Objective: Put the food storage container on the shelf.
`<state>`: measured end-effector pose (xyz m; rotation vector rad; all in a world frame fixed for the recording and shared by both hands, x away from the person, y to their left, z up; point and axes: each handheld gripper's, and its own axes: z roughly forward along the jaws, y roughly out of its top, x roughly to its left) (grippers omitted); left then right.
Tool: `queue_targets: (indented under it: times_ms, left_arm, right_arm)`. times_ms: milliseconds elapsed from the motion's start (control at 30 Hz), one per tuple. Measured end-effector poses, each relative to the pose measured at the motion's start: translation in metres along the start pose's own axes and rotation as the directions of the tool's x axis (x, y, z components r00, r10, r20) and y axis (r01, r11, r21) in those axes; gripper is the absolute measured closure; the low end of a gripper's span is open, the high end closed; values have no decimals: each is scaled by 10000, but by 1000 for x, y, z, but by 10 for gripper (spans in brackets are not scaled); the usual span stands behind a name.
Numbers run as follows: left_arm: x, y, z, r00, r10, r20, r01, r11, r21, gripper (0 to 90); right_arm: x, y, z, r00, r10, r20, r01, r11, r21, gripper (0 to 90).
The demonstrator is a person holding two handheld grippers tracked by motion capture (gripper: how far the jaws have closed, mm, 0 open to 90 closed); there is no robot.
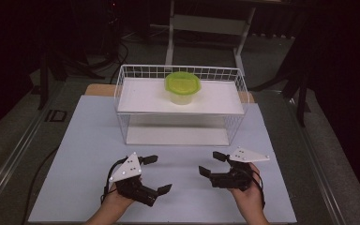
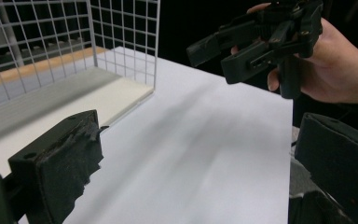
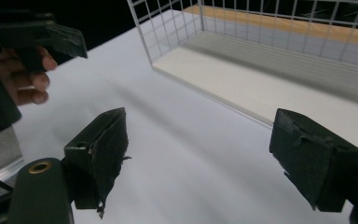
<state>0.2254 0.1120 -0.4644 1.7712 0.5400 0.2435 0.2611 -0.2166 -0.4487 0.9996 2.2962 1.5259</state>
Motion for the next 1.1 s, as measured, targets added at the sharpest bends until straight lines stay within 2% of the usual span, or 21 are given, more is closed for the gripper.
queue_targets:
  times_ms: [167,267,433,533,767,833,900,1100]
  left_arm:
    - [-2,-11,-2,10000,-59,62,57,9995,323,13]
    - [-3,-17,-4,10000,-62,-21,62,9994,343,14]
    - [-1,-23,-7,9999,-109,-120,113,9995,297,14]
    - [1,-26,-8,9998,-59,-189,63,9997,222,14]
    - [6,-37,-6,9987,190,-466,-168,9987,476,14]
    - [6,-37,-7,9992,-26,-394,39,9995,321,14]
    - [6,-36,-8,9993,-48,-370,58,9996,265,14]
    - [6,-31,-13,9988,-30,-490,29,10000,-9,14]
  right_arm:
    - [-1,-11,-3,10000,-47,20,47,9998,196,191]
    - [-2,-18,-5,10000,-79,17,78,9997,235,191]
    - [-4,-28,-9,9994,-276,201,278,9996,-103,189]
    - [-6,-33,-10,9971,-619,451,620,9981,-15,189]
    - [-11,-35,-16,9928,-953,730,998,9931,-616,184]
    - [-12,-33,-19,9929,-941,721,1001,9915,-834,177]
    - [-12,-33,-21,9919,-986,795,1064,9892,-1004,177]
    - [-12,-33,-20,9906,-1083,836,1161,9886,-959,177]
